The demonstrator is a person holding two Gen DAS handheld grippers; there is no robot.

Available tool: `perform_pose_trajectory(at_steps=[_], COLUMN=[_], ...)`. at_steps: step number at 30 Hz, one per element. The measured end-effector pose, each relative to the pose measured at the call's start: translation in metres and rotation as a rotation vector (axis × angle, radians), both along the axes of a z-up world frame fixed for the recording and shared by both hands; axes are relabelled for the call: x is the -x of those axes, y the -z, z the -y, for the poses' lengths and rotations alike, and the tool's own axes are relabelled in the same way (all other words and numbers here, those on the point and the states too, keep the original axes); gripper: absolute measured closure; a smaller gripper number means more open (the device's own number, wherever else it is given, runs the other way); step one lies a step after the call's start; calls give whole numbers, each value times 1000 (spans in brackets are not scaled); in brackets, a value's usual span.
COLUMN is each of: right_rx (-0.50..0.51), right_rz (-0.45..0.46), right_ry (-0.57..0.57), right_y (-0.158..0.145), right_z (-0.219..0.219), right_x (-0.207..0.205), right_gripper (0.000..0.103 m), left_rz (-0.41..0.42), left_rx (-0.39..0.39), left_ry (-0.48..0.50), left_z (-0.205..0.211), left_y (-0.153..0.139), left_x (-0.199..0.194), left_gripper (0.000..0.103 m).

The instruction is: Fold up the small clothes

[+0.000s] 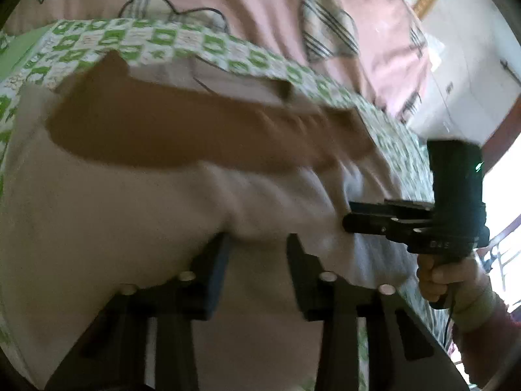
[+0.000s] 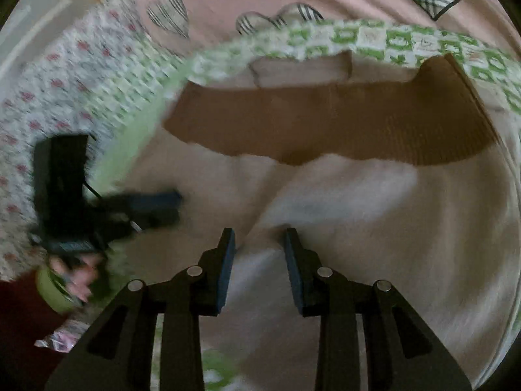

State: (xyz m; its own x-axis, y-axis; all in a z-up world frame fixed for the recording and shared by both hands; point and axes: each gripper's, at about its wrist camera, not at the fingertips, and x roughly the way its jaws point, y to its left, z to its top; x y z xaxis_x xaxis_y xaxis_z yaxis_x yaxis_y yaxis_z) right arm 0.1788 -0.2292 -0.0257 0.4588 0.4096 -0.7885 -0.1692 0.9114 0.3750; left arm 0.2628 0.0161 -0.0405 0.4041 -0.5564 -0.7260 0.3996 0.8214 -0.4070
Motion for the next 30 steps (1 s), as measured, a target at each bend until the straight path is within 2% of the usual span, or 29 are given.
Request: perform_pose_trajectory(at_steps=[2,3,5,6,7,10,11,14,17,21,24,26,28,30], right_rx=[57,58,48,34,19,-66,-67,-48,-69,-106,-129,-145,-161,-175], right_rz=[18,26,46,56,72,104,110,119,124,167,172,158,138,118], right_ry=[72,124,262,325,393,520,538,566,578,564,540,528,509,501], right_y=[1,1,-2,-4,-6,-9,-11,-18,-26,-37,-34,-31,-25,-19], right_z=[19,34,67,81,97,127,130,129,125,103,80,68,57,47], right_x=[-18,-28,-40,-41,-40,-26,-21,2,33,76,99,112,127,140], right_gripper=[70,72,73,73,73,73,73,71,70,62,58,58,57,57], left_rz=[3,-4,-2,12,18,0,6,14,31,23,5,-27,-60,-103], left_rx=[-17,-5,11,-10,-18,92,95,108,79,140,169,181,189,199], left_ry=[-45,-65,-135,-194,-234,-296,-311,-362,-398,-419,-405,-400,-400,-396], left_z=[-17,-27,-51,-65,-78,-113,-120,-135,-145,-150,-141,-133,-127,-121], left_y=[-1,-1,-2,-3,-3,-2,-3,-8,-16,-22,-20,-13,-5,6], left_x=[-25,-38,-61,-68,-75,-79,-75,-55,-27,31,74,102,121,138], left_gripper=[73,73,80,77,81,82,82,82,80,78,71,60,56,55])
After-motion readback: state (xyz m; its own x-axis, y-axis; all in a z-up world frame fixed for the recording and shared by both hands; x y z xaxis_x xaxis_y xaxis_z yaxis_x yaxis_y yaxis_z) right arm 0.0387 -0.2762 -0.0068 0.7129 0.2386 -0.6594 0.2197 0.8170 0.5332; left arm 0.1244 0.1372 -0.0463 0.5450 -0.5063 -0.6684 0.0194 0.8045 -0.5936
